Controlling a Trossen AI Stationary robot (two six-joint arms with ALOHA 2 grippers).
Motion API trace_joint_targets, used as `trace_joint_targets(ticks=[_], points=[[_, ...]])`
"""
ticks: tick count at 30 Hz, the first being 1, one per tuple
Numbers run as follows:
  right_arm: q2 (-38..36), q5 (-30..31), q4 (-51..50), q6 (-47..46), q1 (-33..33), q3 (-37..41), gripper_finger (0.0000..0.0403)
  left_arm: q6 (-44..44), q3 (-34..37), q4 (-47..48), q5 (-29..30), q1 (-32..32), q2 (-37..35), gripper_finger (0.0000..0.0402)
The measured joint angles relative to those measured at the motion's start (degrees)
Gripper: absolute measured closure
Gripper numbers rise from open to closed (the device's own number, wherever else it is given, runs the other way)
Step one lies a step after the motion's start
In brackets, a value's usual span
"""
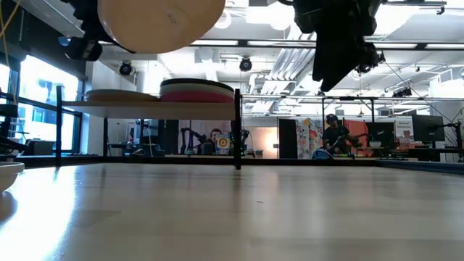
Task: Place and stack plates onto a shelf
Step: Stack the light orange plate on top of the blue plate on the shelf
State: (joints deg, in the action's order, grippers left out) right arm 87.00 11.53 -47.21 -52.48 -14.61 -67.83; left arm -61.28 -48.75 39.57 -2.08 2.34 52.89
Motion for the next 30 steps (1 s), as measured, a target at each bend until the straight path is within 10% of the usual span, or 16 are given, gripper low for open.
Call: trace_joint_targets(ticks=[18,30], points=[[0.0,-0.2,-0.1,16.5,7.5,0.0,0.0261,4.0,-18.1,31.2,14.3,16.0,-0.9,0.0401],[0.0,-0.6,0.9,23.0,10.7,0.0,0.0261,7.3,-23.1,33.4,26.4,32.6,-0.9,0.0401]])
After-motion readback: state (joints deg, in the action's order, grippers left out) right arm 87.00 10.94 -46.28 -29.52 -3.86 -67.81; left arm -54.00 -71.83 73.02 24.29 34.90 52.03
